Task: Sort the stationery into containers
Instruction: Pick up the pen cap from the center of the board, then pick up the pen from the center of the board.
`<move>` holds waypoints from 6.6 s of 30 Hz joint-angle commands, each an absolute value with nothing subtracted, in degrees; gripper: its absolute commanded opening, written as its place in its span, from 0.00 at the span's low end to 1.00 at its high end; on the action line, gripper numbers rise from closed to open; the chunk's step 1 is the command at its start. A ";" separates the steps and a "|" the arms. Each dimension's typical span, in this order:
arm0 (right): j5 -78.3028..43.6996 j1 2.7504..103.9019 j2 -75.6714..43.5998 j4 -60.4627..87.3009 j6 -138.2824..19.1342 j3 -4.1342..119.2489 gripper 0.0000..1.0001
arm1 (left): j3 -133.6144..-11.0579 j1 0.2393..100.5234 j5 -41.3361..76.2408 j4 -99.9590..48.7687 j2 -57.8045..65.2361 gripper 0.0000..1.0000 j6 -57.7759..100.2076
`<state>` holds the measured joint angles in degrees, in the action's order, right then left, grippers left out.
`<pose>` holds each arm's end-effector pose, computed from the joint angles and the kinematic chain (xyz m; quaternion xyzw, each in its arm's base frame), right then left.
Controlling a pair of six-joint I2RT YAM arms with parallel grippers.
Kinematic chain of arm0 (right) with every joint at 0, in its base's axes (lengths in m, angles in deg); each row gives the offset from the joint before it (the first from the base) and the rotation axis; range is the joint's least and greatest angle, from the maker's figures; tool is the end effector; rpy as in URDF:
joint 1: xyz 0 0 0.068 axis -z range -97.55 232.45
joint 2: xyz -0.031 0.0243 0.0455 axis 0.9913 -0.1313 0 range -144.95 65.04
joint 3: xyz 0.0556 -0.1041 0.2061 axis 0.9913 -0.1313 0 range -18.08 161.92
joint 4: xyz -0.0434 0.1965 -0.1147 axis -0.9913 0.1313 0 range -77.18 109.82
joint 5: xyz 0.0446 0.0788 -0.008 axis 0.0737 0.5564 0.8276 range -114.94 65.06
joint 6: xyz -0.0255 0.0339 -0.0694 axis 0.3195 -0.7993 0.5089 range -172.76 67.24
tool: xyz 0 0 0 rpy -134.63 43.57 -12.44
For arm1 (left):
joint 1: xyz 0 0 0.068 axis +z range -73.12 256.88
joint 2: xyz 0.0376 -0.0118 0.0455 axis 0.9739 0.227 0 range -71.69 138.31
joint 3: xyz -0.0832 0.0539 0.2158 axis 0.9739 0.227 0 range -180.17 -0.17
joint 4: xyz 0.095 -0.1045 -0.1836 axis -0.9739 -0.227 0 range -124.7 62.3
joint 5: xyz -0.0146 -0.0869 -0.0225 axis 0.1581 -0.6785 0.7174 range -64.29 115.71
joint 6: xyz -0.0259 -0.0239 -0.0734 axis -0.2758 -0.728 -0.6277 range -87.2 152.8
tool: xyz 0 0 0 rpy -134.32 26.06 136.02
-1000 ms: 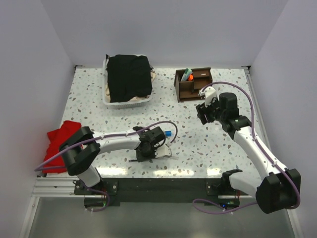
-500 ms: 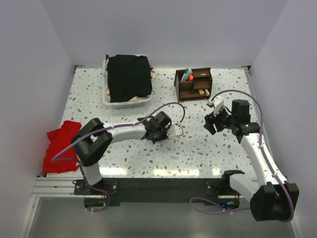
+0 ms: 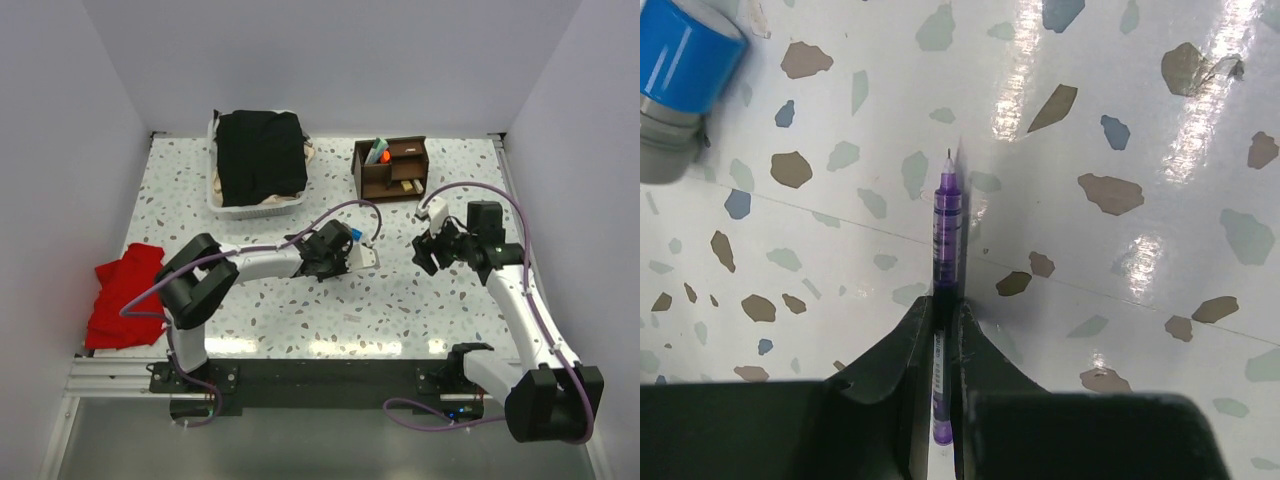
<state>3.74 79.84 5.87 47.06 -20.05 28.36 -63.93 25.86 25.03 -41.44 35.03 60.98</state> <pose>0.2154 0.0438 0.2209 -0.3601 0.8313 0.1303 0.4029 0.2268 -0.2816 0.1092 0.6121 0.7371 -0.0623 0.2797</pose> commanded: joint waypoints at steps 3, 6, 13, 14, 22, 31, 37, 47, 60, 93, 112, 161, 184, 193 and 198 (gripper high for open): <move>12.49 79.99 8.17 54.83 -8.76 29.21 0.65 | -60.37 25.82 22.46 -43.87 35.10 0.29 59.95; 13.90 79.99 12.38 57.20 -2.34 25.88 0.65 | -59.76 26.43 22.55 -43.61 34.05 0.47 59.16; 16.10 79.91 16.44 62.83 1.03 23.93 0.67 | -63.43 28.27 20.62 -48.69 25.01 0.64 58.02; 16.02 79.90 16.35 63.01 1.29 23.93 0.67 | -64.14 29.41 20.18 -51.05 23.95 0.65 57.85; 18.86 72.37 16.52 62.94 1.48 21.67 0.64 | -59.17 36.36 21.93 -51.96 11.90 0.80 65.21; 7.51 54.08 12.49 46.51 -4.86 16.11 0.59 | -56.25 38.82 18.42 -47.32 16.73 0.78 58.91; 5.20 47.93 6.00 38.33 -8.37 16.02 0.52 | -53.26 39.52 18.34 -45.45 16.82 0.79 57.14; -1.29 34.65 -2.88 30.31 -14.52 16.38 0.44 | -52.02 46.64 17.89 -45.63 15.94 0.77 55.21; -5.25 33.32 -8.78 29.96 -17.52 17.69 0.43 | -53.26 48.49 14.64 -45.28 15.59 0.76 54.59; -17.03 29.19 -16.61 29.87 -22.97 18.48 0.37 | -50.97 48.49 16.40 -45.36 14.09 0.76 54.42; -12.82 30.42 -15.81 34.36 -18.75 17.87 0.36 | -50.53 48.58 16.93 -44.75 13.92 0.76 55.38; -7.10 58.28 -5.45 40.77 -8.02 25.43 0.00 | -64.51 44.10 -4.79 -53.28 30.35 0.52 66.99; -7.54 59.78 -4.30 37.78 -13.21 24.02 0.00 | -62.31 40.14 -1.71 -46.07 33.34 0.44 61.45; -7.63 60.39 -3.60 37.79 -14.35 23.67 0.00 | -59.93 39.44 -0.39 -43.35 34.13 0.31 59.60; -7.72 60.66 -3.86 37.61 -14.26 23.59 0.00 | -58.00 38.65 -0.22 -42.99 34.22 0.27 59.95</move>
